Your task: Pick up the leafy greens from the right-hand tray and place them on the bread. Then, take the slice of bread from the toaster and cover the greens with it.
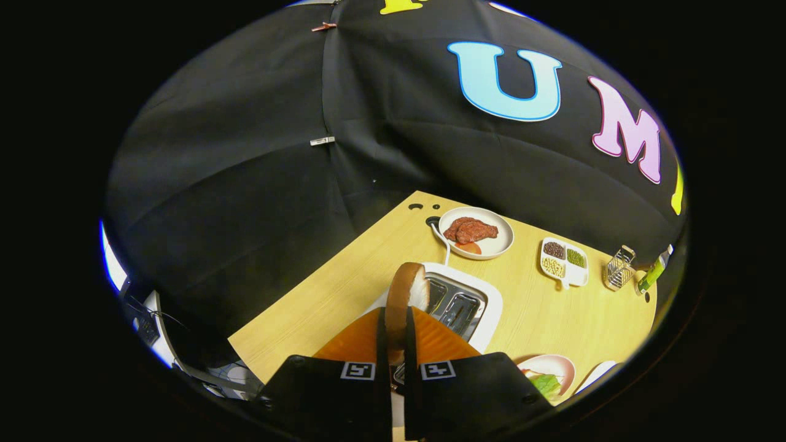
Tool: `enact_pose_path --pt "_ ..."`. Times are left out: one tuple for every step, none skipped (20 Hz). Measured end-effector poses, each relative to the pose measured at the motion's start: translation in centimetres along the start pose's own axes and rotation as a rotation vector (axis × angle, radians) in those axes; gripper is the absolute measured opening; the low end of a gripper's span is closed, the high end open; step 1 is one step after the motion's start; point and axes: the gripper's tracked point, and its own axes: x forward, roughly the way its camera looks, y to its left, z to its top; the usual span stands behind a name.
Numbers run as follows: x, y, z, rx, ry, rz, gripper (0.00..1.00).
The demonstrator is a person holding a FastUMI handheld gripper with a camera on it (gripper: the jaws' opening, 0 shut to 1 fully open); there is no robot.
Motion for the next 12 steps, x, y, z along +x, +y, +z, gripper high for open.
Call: enact_pose_path --pt "-0.4 -0.2 0.5 0.002 -0.010 0.003 0.12" --pt "-1.0 -0.4 1.0 0.007 -0.021 0.005 0.12" --pt "-1.5 -0.5 1.6 0.014 -0.031 0.010 0.12" --pt "-2.3 -0.7 2.1 0.029 -0.041 0.020 0.12" --pt "-2.9 -1.1 2.8 0.049 -0.059 0.022 0.12" --pt "-3.8 -1.7 3.5 0.065 -0.072 0.024 0.12" --pt "-4.6 -2.5 4.0 0.080 -0.086 0.020 0.12" --pt "-5.0 -3.3 4.6 0.090 -0.101 0.018 0.12" --pt "-5.6 -4.2 5.1 0.105 -0.114 0.012 0.12" --pt "-6.2 -5.1 5.6 0.126 -0.129 0.009 0.12" --pt "-7.0 -6.1 5.9 0.145 -0.140 0.003 0.12" --pt "-7.5 -7.1 6.1 0.157 -0.147 -0.004 0.12"
